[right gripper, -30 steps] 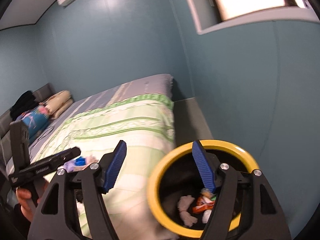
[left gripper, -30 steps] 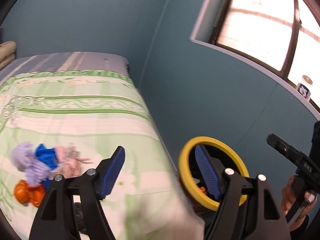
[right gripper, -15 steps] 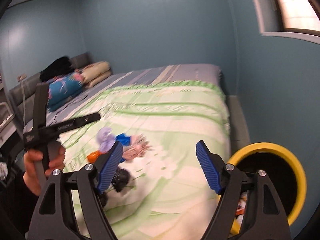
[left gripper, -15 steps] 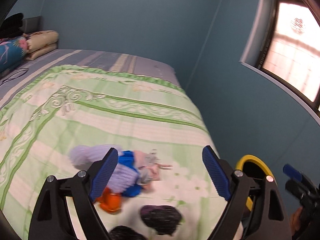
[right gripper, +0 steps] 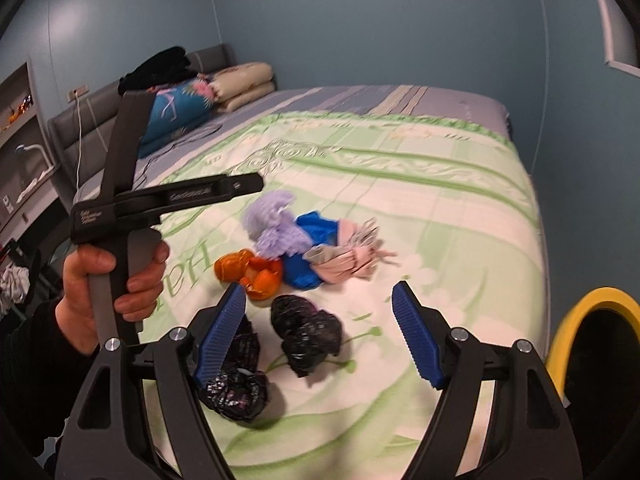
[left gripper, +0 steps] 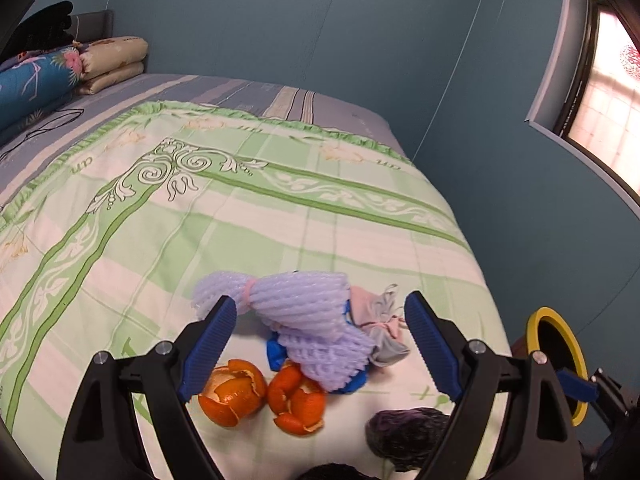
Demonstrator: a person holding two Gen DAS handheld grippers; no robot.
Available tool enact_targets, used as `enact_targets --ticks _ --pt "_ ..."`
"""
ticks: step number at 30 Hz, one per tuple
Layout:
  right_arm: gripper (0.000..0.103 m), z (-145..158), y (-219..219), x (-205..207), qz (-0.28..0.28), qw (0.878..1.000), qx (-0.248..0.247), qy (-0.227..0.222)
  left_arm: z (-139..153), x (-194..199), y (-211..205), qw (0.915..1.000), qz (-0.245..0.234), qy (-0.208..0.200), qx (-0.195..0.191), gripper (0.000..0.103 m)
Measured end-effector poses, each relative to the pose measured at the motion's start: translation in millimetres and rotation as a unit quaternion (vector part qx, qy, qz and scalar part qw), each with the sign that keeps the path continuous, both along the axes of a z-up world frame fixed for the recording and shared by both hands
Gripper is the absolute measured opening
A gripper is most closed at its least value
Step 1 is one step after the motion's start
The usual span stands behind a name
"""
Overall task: Collect trash
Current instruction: 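Move both open tools back toward the trash on the bed, then grasp the lavender foam net with the left tool while the right tool grasps a black bag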
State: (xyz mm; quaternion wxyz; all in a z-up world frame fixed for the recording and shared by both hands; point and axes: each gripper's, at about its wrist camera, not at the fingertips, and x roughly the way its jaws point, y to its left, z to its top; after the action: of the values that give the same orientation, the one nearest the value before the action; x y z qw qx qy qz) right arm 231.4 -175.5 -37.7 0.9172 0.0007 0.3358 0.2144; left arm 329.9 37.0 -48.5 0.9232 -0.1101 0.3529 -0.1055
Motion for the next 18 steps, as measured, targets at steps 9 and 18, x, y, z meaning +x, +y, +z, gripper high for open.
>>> enact_targets --ticks 9,18 --pt "0.072 -34.5 24.9 13.1 0.028 0.999 -0.015 0.038 -25.6 22.0 2.6 0.9998 0.001 0.017 0.007 0.082" --pt "0.070 -63.5 33.8 28.1 0.034 0.997 -0.021 0.069 -42.7 36.3 4.7 0.9995 -0.003 0.029 -0.008 0.073"
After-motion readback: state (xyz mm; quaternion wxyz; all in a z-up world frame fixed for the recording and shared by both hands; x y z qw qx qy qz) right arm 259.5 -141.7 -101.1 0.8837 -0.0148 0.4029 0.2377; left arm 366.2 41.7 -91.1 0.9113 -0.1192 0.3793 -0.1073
